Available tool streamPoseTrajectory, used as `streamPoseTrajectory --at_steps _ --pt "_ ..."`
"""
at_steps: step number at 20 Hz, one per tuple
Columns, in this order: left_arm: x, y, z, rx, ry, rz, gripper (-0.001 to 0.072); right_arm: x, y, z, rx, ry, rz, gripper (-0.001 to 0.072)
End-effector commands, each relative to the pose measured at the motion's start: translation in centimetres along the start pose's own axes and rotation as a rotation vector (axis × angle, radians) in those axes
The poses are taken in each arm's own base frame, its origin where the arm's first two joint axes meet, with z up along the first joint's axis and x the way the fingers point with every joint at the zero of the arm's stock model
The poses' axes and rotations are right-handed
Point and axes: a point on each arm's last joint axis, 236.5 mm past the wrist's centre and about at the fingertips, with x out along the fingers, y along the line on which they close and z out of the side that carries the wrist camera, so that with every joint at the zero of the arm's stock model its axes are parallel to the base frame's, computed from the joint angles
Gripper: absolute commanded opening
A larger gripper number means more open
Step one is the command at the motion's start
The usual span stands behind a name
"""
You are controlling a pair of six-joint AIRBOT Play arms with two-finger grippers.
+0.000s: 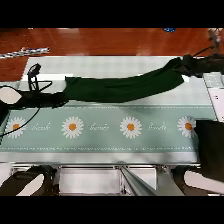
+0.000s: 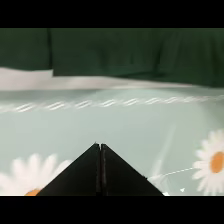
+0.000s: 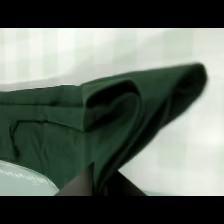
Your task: Fold the shirts.
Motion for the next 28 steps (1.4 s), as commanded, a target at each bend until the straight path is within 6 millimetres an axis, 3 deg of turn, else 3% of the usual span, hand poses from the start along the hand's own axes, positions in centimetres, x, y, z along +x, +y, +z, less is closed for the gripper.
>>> streamPoseTrajectory --at_steps 1,3,6,9,11,14,17,19,20,22,25,28 --pt "1.4 -6.8 1.9 0.048 -0.106 -0.146 0.0028 -6.9 2.5 -4.3 -0.086 -0.065 -0.077 0.002" --pt "3.6 -11.4 0.9 0.127 -0.059 -0.202 0.0028 -9.4 4.2 -7.4 -0.08 -0.099 -0.066 0.002" --pt "8.8 -18.4 -2.3 0.273 0.08 -0.272 0.0028 -12.3 6.1 -11.3 -0.056 -0.151 -0.052 0.002" --pt "13.9 -24.2 -7.9 0.391 0.301 -0.326 0.0028 -14.5 7.6 -13.8 -0.049 -0.187 -0.039 0.002" --pt "15.8 -26.6 -12.8 0.47 0.474 -0.35 0.0028 -15.6 8.3 -14.6 -0.059 -0.206 -0.035 0.002" --pt "18.0 -29.2 -17.8 0.508 0.585 -0.361 0.0028 -15.9 8.7 -15.3 -0.061 -0.2 -0.029 0.002" --pt "18.1 -30.2 -22.2 0.551 0.689 -0.363 0.0028 -15.9 8.7 -15.2 -0.061 -0.205 -0.028 0.002" --pt "17.4 -30.5 -23.8 0.589 0.726 -0.385 0.0029 -16.0 8.7 -15.1 -0.062 -0.21 -0.029 0.002" --pt "17.0 -30.6 -23.7 0.639 0.727 -0.409 0.0029 -16.0 8.7 -15.0 -0.062 -0.214 -0.028 0.002" --pt "16.7 -29.8 -20.3 0.608 0.707 -0.394 0.0028 -15.9 8.7 -15.0 -0.061 -0.213 -0.028 0.002" --pt "14.5 -27.0 -11.5 0.475 0.618 -0.366 0.0028 -15.4 9.5 -14.9 -0.059 -0.193 0.015 0.002" --pt "8.7 -22.1 -2.2 0.44 0.484 -0.307 0.0028 -14.4 12.3 -13.6 -0.073 -0.177 0.17 0.002"
